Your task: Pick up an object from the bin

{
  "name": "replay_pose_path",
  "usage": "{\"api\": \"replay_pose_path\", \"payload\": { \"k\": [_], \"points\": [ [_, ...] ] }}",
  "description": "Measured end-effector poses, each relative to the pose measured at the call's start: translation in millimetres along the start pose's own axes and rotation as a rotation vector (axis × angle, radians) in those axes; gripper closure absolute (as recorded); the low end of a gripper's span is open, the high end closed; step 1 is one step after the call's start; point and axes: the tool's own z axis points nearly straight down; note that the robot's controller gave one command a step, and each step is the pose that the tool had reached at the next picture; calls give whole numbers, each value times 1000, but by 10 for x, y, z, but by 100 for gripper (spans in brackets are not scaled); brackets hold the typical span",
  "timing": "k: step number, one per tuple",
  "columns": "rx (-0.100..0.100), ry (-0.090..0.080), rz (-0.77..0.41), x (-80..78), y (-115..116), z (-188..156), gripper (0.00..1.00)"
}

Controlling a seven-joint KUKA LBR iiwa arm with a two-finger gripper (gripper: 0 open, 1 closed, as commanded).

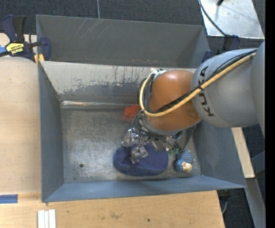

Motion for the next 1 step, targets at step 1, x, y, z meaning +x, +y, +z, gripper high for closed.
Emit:
{"api": "replay_pose_path", "payload": {
  "k": [1],
  "points": [
    [3,-5,-164,105,-23,-1644,100]
  ]
}}
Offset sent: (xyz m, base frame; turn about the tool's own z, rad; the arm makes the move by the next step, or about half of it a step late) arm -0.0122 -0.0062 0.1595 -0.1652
